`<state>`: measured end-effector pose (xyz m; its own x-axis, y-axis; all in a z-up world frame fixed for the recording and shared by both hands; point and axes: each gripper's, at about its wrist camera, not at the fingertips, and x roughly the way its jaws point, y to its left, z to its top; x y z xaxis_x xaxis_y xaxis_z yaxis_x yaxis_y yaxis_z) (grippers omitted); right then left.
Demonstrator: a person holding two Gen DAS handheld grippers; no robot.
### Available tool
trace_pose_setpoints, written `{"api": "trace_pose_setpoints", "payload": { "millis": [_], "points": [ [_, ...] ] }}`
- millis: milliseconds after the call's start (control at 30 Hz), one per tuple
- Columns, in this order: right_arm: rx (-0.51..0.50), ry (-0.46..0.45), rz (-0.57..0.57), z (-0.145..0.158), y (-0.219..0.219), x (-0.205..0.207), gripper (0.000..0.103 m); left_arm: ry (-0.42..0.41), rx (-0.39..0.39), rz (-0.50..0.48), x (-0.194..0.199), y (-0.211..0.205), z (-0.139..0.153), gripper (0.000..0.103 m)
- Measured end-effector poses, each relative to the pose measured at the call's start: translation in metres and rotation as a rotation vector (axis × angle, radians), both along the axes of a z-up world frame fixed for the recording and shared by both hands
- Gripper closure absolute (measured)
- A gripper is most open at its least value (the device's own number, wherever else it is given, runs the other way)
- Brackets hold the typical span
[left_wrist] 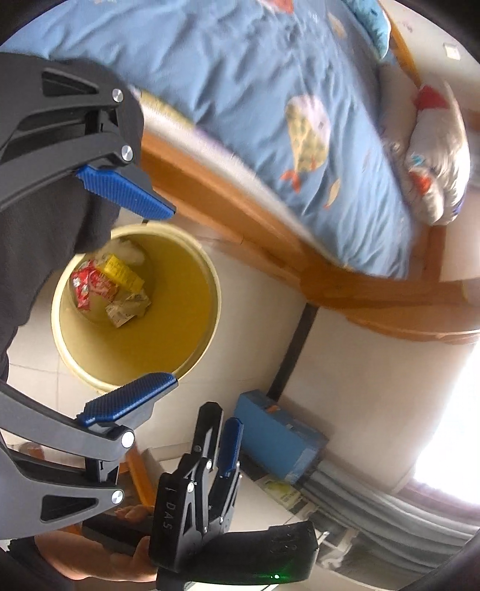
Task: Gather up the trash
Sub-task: 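Open both grippers to drop the carton and cloth into the bucket, then move both grippers back over the remaining items on the bed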
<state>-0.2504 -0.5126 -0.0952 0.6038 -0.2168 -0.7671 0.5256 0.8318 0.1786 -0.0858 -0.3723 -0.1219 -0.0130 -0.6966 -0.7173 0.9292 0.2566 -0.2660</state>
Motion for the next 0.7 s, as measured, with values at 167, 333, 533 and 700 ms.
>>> {"api": "trace_pose_setpoints", "payload": {
  "millis": [167, 333, 533, 700],
  "points": [
    [0.004, -0.053, 0.095, 0.012, 0.02, 0.034, 0.049, -0.075, -0.045, 0.093, 0.017, 0.034, 0.021, 0.019],
    [-0.001, -0.094, 0.218, 0.024, 0.051, 0.078, 0.047, -0.106, -0.071, 0.223, 0.045, 0.072, 0.033, 0.009],
    [-0.028, -0.14, 0.356, 0.036, 0.096, 0.131, 0.04, -0.15, -0.106, 0.413, 0.083, 0.129, 0.049, 0.009],
    [-0.006, -0.201, 0.447, 0.045, 0.13, 0.173, 0.03, -0.193, -0.1, 0.58, 0.11, 0.176, 0.06, 0.007]
  ]
}}
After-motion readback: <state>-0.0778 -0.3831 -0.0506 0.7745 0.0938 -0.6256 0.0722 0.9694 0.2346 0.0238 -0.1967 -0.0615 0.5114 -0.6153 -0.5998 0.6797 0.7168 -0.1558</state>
